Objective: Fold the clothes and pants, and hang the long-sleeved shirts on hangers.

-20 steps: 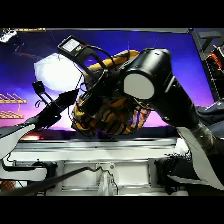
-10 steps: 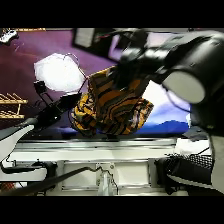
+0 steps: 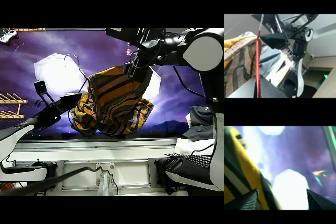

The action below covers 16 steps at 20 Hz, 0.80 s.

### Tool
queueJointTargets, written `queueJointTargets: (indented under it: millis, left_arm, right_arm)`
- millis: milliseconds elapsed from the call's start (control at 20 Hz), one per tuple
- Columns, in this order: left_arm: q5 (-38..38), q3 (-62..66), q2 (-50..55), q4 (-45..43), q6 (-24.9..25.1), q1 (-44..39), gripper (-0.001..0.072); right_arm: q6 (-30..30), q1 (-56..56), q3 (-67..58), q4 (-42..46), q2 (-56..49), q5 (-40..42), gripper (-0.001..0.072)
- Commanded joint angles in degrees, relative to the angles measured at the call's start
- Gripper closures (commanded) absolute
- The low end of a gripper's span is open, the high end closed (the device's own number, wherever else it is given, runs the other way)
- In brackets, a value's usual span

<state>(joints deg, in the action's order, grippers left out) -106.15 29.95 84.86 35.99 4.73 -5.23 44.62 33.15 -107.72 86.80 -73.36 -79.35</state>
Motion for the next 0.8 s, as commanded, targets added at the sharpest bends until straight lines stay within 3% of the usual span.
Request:
queueJointTargets:
  millis: [0,450,500,550,600,700,750]
  left_arm:
    - [0.0,0.07,0.0,-0.02,0.0,-0.02,0.0696]
    - [0.0,0.07,0.0,-1.01,0.0,-0.02,0.0696]
    - [0.0,0.07,0.0,-1.66,0.0,-0.02,0.0696]
    - [0.0,0.07,0.0,-2.21,0.0,-0.02,0.0695]
    - [0.0,0.07,0.0,-2.58,0.0,-0.02,0.0695]
    - [0.0,0.07,0.0,-2.47,0.02,-0.02,0.0686]
    - [0.0,0.07,0.0,-1.97,0.0,0.04,0.0526]
  right_arm:
    - [-0.63,-1.25,0.13,-6.88,-1.03,-1.68,0.002]
    - [-0.81,-1.25,3.45,-12.24,-7.78,1.22,0.0047]
    - [-0.83,-1.25,3.45,-12.09,-8.61,2.14,0.0219]
    - [-0.85,-1.25,3.45,-11.72,-9.01,3.34,0.0482]
    - [-0.98,-1.25,3.45,-10.58,-9.07,4.02,0.0643]
    - [-2.38,-1.27,3.43,-8.74,-8.79,4.0,0.0648]
    - [-2.38,-1.27,3.43,-8.52,-8.59,4.13,0.0648]
